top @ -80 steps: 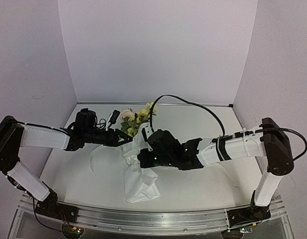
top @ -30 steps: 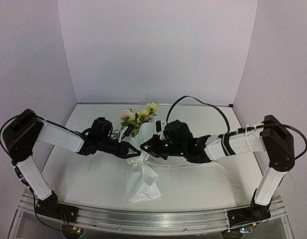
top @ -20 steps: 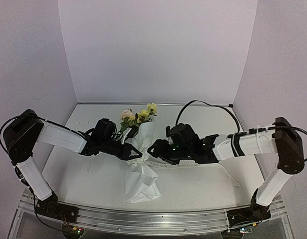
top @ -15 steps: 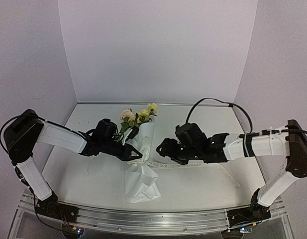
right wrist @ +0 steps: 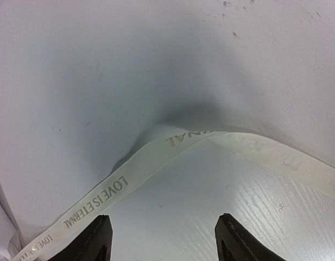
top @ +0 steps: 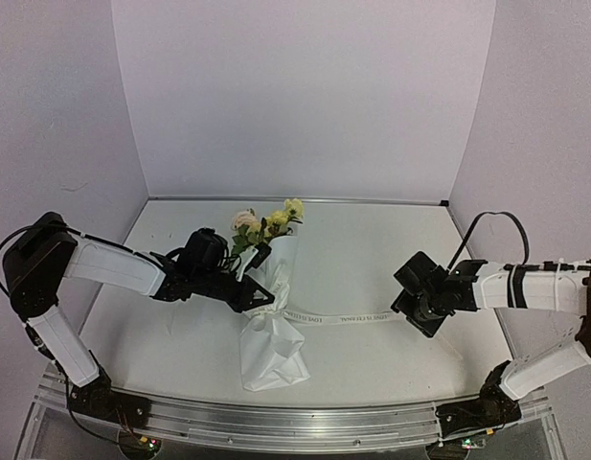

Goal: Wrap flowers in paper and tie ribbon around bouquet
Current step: Pick up the right side of the half-tied ribbon from the center of the board.

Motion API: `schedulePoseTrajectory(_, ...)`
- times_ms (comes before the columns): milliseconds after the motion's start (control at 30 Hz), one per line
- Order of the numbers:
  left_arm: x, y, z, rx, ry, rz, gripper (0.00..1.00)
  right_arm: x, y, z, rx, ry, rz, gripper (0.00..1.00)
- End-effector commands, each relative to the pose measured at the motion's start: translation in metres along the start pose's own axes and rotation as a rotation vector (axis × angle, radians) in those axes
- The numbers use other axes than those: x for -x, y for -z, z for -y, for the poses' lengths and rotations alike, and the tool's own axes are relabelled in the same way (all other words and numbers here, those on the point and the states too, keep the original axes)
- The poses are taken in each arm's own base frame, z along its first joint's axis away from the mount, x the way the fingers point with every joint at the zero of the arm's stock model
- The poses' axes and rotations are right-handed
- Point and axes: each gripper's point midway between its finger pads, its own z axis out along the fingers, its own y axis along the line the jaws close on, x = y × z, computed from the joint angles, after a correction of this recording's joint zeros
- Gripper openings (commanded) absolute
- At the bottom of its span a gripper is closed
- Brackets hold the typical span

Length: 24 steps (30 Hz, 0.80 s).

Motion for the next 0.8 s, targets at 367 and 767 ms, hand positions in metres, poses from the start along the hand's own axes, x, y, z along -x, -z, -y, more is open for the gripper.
schedulePoseTrajectory(367, 0.024, 0.010, 0.015, -0.004, -0.122, 0.084, 0.00, 0.017, -0.051, 0.012, -0.091, -0.140, -0.022, 0.56)
schedulePoseTrajectory(767, 0.019, 0.012, 0.020, -0.012, -0.170, 0.097, 0.00, 0.034, -0.062, -0.023, -0.106, -0.016, -0.003, 0.00)
